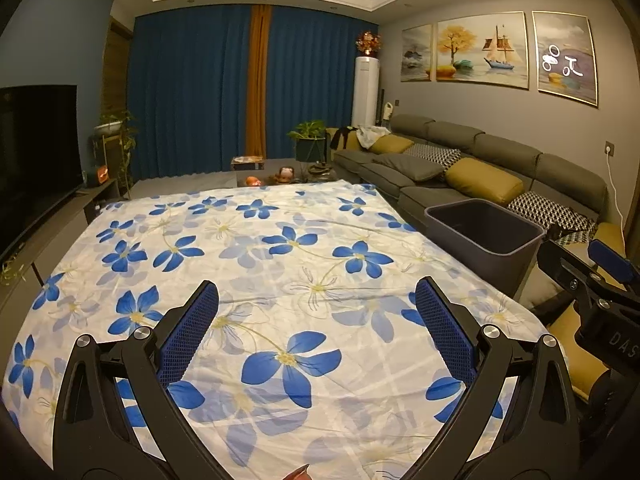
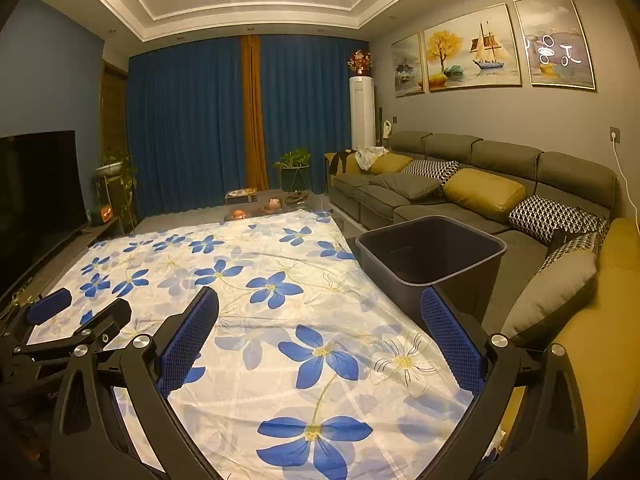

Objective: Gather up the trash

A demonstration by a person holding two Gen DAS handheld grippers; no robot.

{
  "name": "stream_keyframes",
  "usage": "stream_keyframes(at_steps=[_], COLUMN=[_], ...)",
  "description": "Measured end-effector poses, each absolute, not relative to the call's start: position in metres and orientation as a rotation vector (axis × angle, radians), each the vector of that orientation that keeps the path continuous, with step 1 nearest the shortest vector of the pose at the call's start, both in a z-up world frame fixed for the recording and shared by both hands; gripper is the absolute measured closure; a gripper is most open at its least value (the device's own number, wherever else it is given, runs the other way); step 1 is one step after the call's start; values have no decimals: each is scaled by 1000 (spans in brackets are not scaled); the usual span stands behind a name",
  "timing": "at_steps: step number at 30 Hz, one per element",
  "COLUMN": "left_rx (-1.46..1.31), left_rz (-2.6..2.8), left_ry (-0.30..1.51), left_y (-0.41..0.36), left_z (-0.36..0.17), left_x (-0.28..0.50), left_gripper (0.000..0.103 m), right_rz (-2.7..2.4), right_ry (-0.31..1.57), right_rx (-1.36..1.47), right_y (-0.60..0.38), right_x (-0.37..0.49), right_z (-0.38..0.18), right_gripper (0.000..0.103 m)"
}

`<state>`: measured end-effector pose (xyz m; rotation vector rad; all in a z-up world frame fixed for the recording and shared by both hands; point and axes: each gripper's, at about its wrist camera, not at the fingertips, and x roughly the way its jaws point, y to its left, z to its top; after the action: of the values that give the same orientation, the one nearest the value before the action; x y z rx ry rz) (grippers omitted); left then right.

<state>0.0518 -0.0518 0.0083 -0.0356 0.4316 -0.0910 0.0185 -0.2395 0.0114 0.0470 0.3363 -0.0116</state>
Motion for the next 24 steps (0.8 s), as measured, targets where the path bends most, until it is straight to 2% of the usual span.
stream_keyframes(at_steps=[24], left_rx=[-48], left_rz=[-99], left_ry=[432], left_y=[-52], left_z=[8], left_x=[52], left_gripper=[6], right_rz=[-11], right_ry=[334], right_rx=[49], right_y=[-241], right_x=[18], right_z=[11], right_gripper=[5])
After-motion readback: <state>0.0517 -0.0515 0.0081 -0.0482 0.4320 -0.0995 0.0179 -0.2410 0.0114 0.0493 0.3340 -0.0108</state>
